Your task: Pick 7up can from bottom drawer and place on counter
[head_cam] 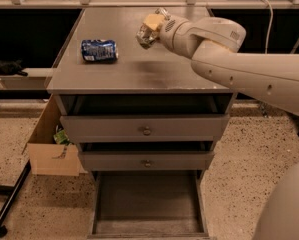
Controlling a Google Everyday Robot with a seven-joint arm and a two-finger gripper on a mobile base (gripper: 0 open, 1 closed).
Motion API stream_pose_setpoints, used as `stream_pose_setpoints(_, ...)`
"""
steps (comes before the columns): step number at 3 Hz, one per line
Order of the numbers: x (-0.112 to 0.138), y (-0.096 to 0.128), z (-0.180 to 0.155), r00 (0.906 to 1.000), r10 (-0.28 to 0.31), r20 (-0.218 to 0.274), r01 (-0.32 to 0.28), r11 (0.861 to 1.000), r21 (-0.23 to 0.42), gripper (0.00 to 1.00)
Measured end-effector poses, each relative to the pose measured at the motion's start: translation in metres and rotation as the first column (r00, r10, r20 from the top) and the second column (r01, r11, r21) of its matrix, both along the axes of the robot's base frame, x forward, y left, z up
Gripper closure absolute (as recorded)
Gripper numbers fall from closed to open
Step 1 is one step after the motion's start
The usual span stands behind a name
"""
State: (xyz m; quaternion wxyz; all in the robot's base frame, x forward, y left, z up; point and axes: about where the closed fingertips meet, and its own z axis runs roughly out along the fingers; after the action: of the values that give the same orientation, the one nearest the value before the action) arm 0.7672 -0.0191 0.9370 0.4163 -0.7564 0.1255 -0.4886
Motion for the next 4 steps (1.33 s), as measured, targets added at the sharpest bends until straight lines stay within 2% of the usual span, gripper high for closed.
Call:
stream_pose_setpoints(1, 0.007, -0.006, 0.009, 0.9978, -0.048, 0.046, 0.054, 0.988, -0.142, 1.00)
stream_pose_setpoints(3, 0.007, -0.009, 0.008, 0.9974, -0.058, 0.043, 0.064, 0.987, -0.150, 1.00)
stream_pose_setpoints(4, 0.010, 0.000, -0.009, 0.9982, -0.058, 0.016, 0.060, 0.983, -0.171, 1.00)
